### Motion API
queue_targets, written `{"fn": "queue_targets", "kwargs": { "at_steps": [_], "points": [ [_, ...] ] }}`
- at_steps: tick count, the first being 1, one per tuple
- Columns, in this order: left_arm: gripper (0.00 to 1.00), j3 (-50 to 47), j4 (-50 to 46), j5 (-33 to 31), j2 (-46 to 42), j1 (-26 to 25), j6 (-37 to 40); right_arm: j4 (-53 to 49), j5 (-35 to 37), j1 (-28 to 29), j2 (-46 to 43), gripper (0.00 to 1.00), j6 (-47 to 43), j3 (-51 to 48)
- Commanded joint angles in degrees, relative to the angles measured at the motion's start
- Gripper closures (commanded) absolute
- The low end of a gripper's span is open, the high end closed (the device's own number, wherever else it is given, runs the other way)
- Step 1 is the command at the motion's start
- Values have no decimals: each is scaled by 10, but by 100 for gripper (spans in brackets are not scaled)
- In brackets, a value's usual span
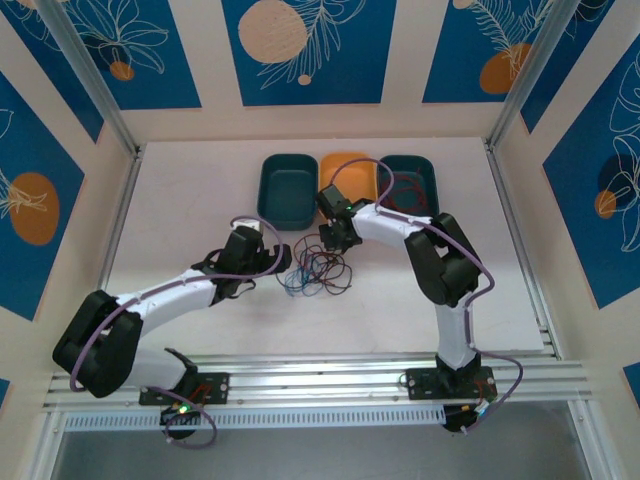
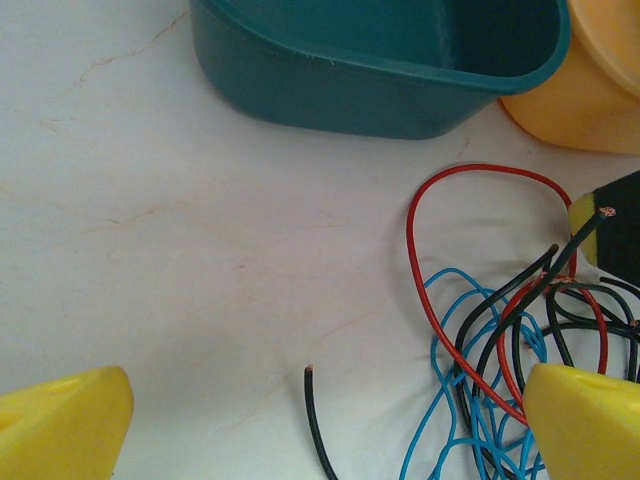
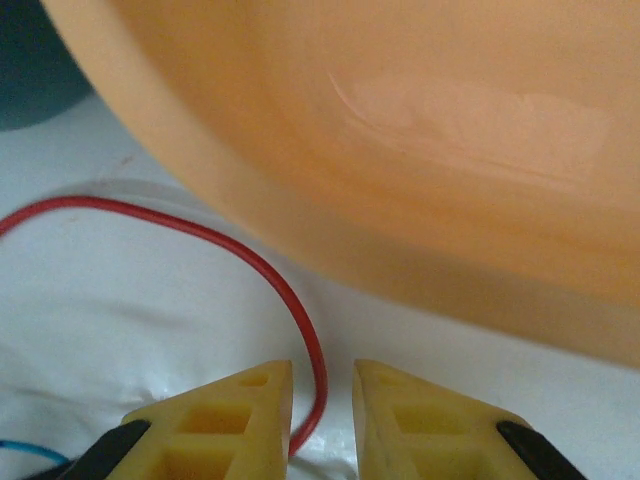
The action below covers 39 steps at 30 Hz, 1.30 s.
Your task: Untangle the cables
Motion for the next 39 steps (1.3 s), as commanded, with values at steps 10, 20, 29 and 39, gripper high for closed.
{"fn": "queue_targets", "kwargs": {
  "at_steps": [10, 20, 29, 39],
  "points": [
    [0, -6, 7, 1, -1, 5, -6, 4, -10, 8, 26, 90, -4, 6],
    [0, -2, 7, -1, -5, 7, -9, -5, 27, 29, -49, 100, -17, -9],
    [0, -1, 21, 19, -21, 8, 7, 8, 64, 63, -169, 100, -30, -23],
    [0, -6, 47, 41, -38, 7, 20, 40, 71, 75, -275, 100, -43, -32]
  ]
}}
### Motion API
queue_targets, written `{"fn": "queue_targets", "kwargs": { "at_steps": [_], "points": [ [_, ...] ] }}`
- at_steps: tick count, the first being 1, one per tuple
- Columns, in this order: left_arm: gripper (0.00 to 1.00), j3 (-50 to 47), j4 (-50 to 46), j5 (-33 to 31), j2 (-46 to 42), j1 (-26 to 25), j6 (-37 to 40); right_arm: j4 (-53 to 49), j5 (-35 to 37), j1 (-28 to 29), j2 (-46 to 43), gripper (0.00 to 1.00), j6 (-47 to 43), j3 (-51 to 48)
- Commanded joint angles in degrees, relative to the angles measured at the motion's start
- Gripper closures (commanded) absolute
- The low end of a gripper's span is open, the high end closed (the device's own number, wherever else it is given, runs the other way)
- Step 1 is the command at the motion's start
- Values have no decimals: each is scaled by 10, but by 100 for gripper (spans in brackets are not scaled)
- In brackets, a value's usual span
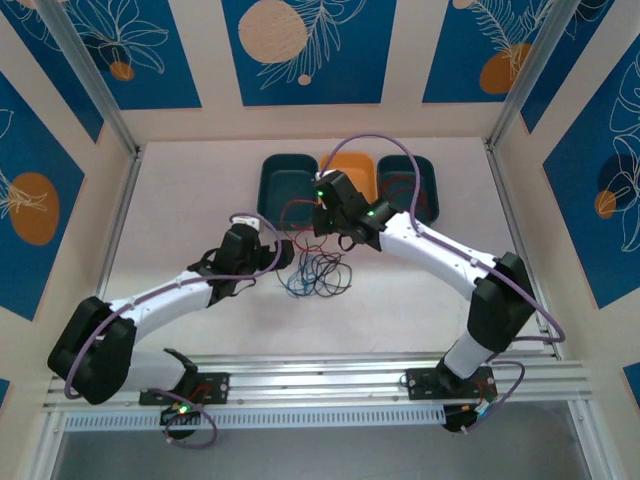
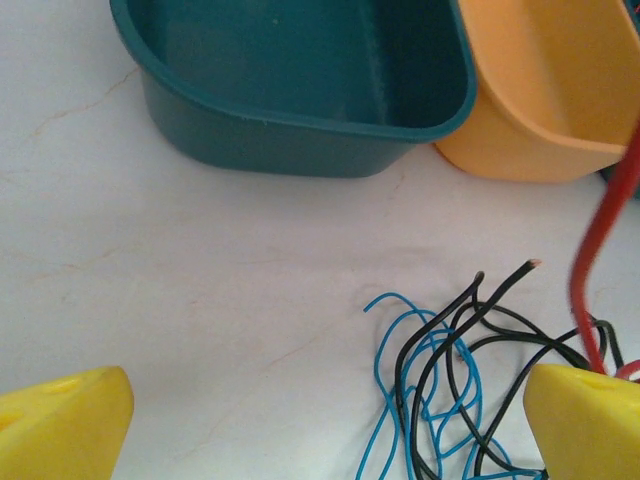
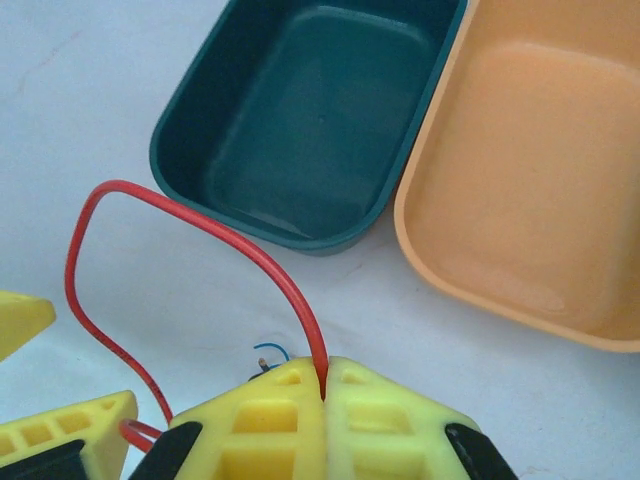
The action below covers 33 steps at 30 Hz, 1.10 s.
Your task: Untangle the cables
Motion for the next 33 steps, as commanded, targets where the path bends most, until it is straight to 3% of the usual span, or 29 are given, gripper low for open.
{"fn": "queue_targets", "kwargs": {
  "at_steps": [1, 9, 21, 24, 33],
  "points": [
    [0, -8, 19, 10, -15, 5, 13, 20, 14, 2, -42, 100, -13, -11],
    [0, -22, 34, 9, -34, 5, 16, 17, 21, -12, -102, 100, -21, -6],
    [14, -19, 250, 183, -71, 4, 26, 22, -67, -46, -151, 100, 32, -24],
    [19, -5, 286, 184, -57, 4, 20, 27, -83, -47, -157, 100, 36, -26],
    [21, 61, 314, 138, 6, 6, -2, 23, -116, -46, -163, 100, 22, -28]
  ]
}}
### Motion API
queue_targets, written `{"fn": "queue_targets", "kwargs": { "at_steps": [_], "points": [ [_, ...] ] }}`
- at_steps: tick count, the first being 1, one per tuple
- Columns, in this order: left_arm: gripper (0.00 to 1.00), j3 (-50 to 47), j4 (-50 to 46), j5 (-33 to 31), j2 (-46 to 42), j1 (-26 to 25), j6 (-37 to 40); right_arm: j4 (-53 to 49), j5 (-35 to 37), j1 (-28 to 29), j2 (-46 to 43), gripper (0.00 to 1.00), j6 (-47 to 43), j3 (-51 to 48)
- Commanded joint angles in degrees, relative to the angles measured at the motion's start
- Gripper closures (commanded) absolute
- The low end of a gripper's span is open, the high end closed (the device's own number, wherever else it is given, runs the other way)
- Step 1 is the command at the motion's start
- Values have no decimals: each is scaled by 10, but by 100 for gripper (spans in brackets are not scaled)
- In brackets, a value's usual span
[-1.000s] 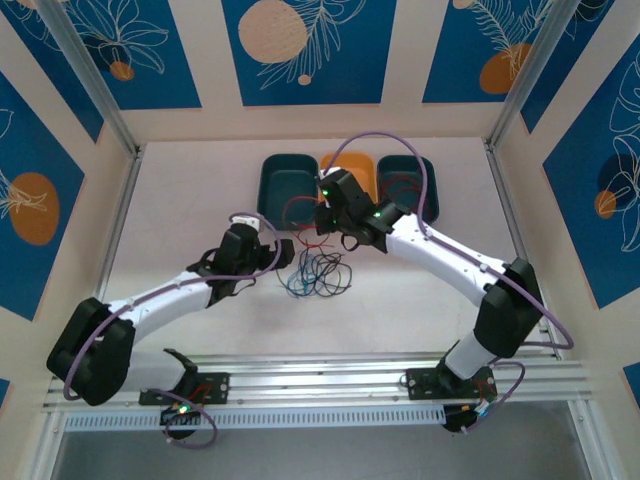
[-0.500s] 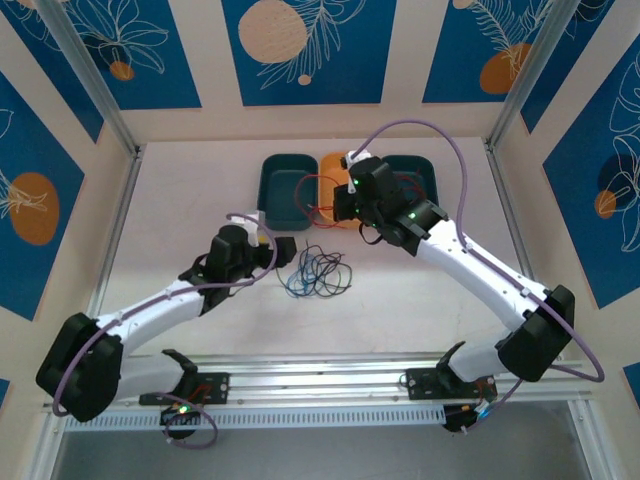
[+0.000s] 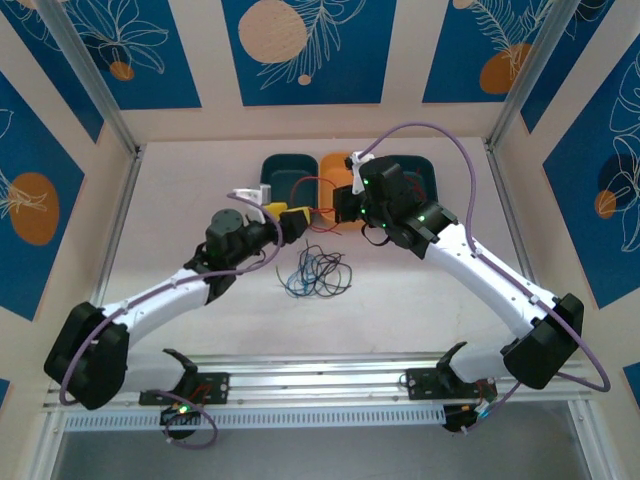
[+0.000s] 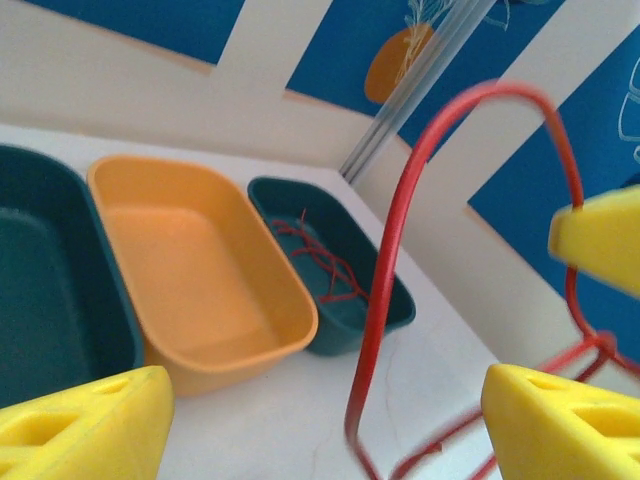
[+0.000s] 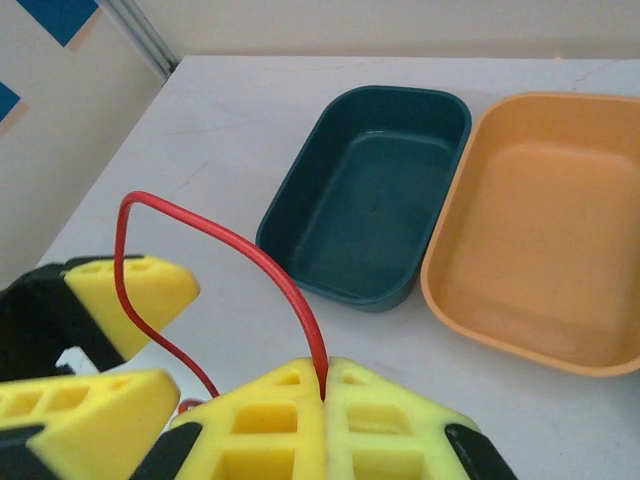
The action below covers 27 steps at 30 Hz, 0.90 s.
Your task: Untangle the cables
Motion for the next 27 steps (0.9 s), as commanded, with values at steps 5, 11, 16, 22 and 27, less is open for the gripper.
{"fn": "queue_targets", "kwargs": {
  "at_steps": [5, 11, 16, 22, 27],
  "points": [
    [39, 55, 21, -16, 42, 10, -4, 11, -37, 5, -27, 100, -21, -8],
    [89, 73, -36, -22, 37, 10, 36, 3, -6, 12, -25, 100, -48, -4],
    [100, 80, -133, -66, -29, 10, 123, -53, 183, 35, 2, 100, -117, 25],
    [100, 103, -277, -93, -107, 10, 236, -61, 412, 34, 56, 100, -229, 48],
    [100, 115, -351, -102, -149, 10, 282, -47, 466, 9, 86, 100, -272, 69]
  ]
}}
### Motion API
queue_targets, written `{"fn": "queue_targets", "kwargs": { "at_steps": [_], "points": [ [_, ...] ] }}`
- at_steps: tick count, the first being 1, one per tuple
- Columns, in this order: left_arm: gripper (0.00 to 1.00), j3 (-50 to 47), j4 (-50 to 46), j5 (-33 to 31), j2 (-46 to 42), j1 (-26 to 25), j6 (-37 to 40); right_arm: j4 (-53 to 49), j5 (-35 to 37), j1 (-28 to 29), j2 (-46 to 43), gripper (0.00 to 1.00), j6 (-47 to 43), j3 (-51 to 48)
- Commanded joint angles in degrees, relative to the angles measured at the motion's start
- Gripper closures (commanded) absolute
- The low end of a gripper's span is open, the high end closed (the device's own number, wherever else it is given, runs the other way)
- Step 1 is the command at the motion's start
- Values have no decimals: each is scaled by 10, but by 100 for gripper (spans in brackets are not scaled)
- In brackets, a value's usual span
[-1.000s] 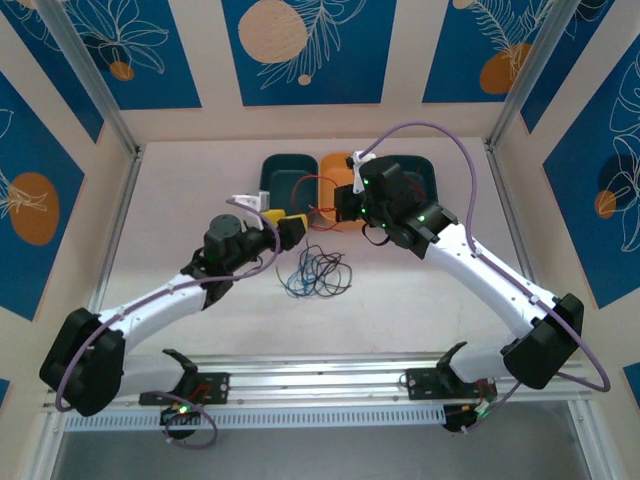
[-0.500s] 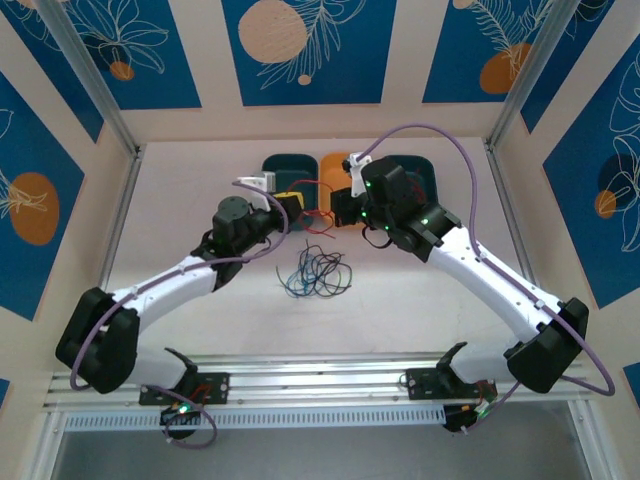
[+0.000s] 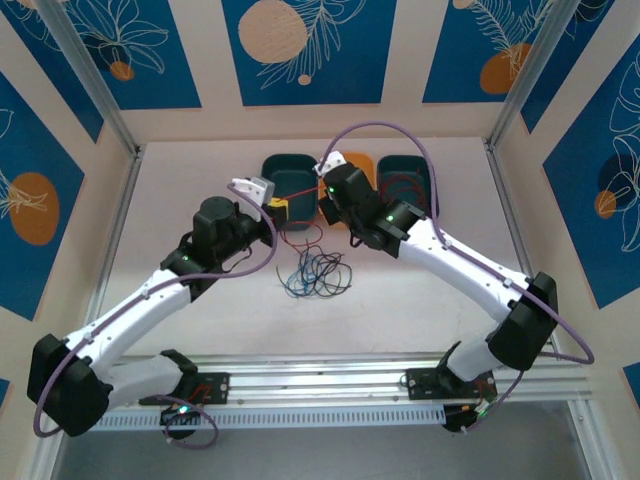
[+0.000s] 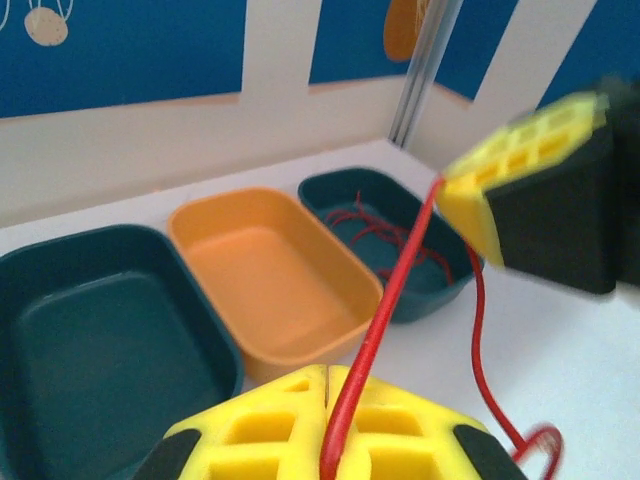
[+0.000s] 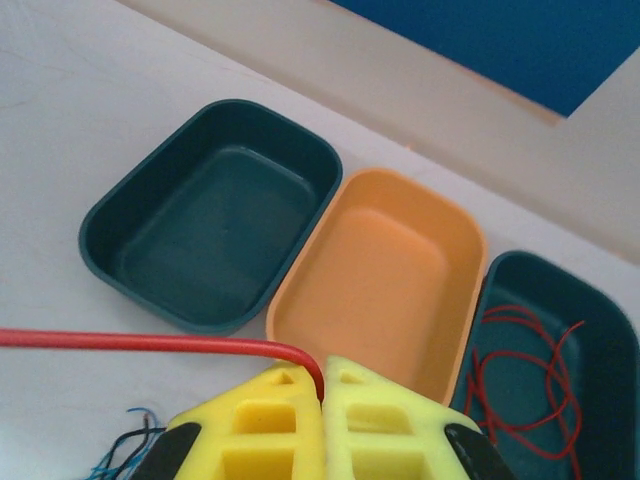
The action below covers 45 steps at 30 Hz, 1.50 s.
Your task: Untangle the cables
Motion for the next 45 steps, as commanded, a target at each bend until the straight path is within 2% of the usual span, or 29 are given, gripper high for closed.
{"fn": "queue_targets", "kwargs": {
  "at_steps": [1, 4, 5, 7, 9, 14, 17, 21, 24, 30, 35, 41, 45],
  "points": [
    [100, 24, -85, -71, -54, 15, 54, -49, 218, -64, 8, 97, -34, 21],
    [100, 26, -102, -78, -67, 15, 63, -59, 198, -78, 1, 93, -10, 25],
    [100, 26, -103, -77, -69, 15, 64, -61, 181, -82, -4, 88, -3, 24],
    [100, 28, -101, -72, -70, 15, 61, -60, 127, -85, -20, 71, 7, 16],
    [100, 30, -99, -69, -66, 15, 58, -57, 86, -86, -36, 61, 18, 6],
    [100, 33, -86, -53, -55, 16, 51, -58, 0, -89, -71, 51, 37, -10],
    [100, 39, -83, -43, -47, 15, 47, -58, -103, -94, -95, 46, 45, -19],
    [100, 49, -92, -39, -39, 16, 46, -48, -331, -119, -128, 44, 53, -33],
    [100, 62, -102, -39, -31, 15, 39, -26, -420, -116, -143, 43, 53, -50],
    [100, 64, -86, 21, -25, 16, 40, -17, -439, -120, -119, 35, 65, -53],
    [100, 81, -119, 91, -15, 16, 71, -23, -463, -119, -93, 30, -2, -33],
    [100, 108, -155, 120, 6, 15, 84, -32, -491, -107, -75, 28, -90, -23],
    [100, 118, -159, 158, 20, 15, 93, -32, -484, -104, -69, 28, -111, -18]
  ]
}}
